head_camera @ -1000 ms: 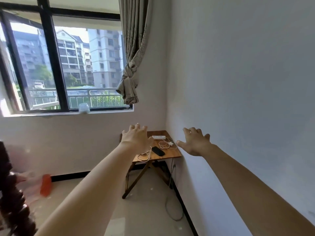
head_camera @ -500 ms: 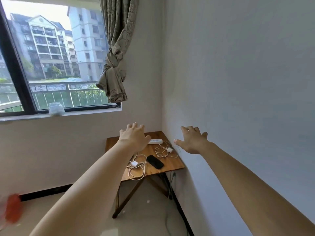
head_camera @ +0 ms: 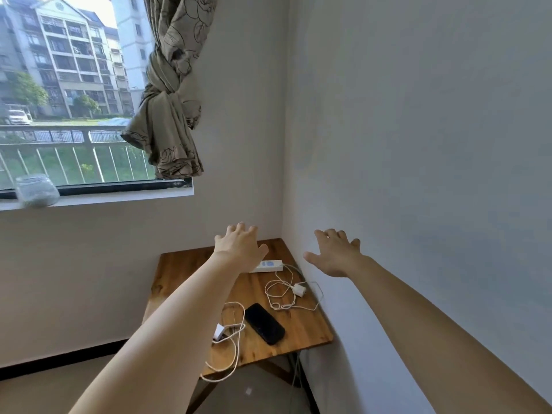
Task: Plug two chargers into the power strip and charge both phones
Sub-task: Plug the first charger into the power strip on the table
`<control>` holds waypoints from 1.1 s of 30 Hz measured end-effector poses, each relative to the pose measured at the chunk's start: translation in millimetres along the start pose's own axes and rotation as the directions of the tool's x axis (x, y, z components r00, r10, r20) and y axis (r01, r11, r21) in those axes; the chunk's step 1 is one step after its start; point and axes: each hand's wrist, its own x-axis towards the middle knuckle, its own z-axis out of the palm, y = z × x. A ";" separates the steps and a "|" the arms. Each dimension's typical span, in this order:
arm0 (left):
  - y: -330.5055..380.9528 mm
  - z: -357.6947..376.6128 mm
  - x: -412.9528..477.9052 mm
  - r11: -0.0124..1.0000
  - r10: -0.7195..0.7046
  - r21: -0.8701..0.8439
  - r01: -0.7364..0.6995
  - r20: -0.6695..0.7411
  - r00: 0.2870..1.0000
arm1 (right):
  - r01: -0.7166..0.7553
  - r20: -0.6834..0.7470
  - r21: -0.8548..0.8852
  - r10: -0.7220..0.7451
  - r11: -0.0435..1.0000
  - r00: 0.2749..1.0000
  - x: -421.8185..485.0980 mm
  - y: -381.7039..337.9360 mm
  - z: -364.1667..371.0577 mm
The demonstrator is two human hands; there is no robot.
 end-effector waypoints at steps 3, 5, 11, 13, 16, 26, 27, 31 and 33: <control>-5.4 21.5 56.6 1.000 -0.013 -0.026 0.013 0.004 1.000 | -0.005 0.028 0.007 0.005 1.000 1.000 61.2 6.6 16.6; -10.9 40.0 90.2 0.999 -0.021 -0.034 0.021 0.021 1.000 | -0.004 0.064 0.004 0.004 1.000 0.998 97.6 8.8 32.0; -31.7 104.7 186.3 0.997 -0.049 -0.061 0.054 0.088 0.995 | -0.019 0.140 0.003 0.018 1.000 0.990 201.7 12.4 89.4; -39.6 127.1 219.9 0.997 -0.045 -0.065 0.052 0.109 0.993 | -0.039 0.160 0.005 0.038 0.999 0.986 236.1 13.2 110.2; -52.5 164.6 269.6 0.996 -0.036 -0.073 0.048 0.155 0.987 | -0.079 0.201 0.031 0.071 0.996 0.977 283.8 12.9 142.4; -80.1 305.3 359.2 0.991 -0.011 -0.116 0.069 0.440 0.898 | -0.218 0.409 0.105 0.158 0.970 0.899 376.4 30.4 264.6; -80.3 319.8 362.1 0.991 -0.008 -0.115 0.072 0.479 0.878 | -0.225 0.428 0.104 0.161 0.969 0.889 379.9 34.2 277.3; -80.3 374.6 364.8 0.988 -0.007 -0.119 0.100 0.605 0.796 | -0.251 0.493 0.098 0.172 0.963 0.853 387.0 49.6 325.4; -81.3 397.2 364.7 0.985 -0.012 -0.124 0.120 0.641 0.768 | -0.250 0.497 0.099 0.170 0.963 0.851 389.4 55.9 345.9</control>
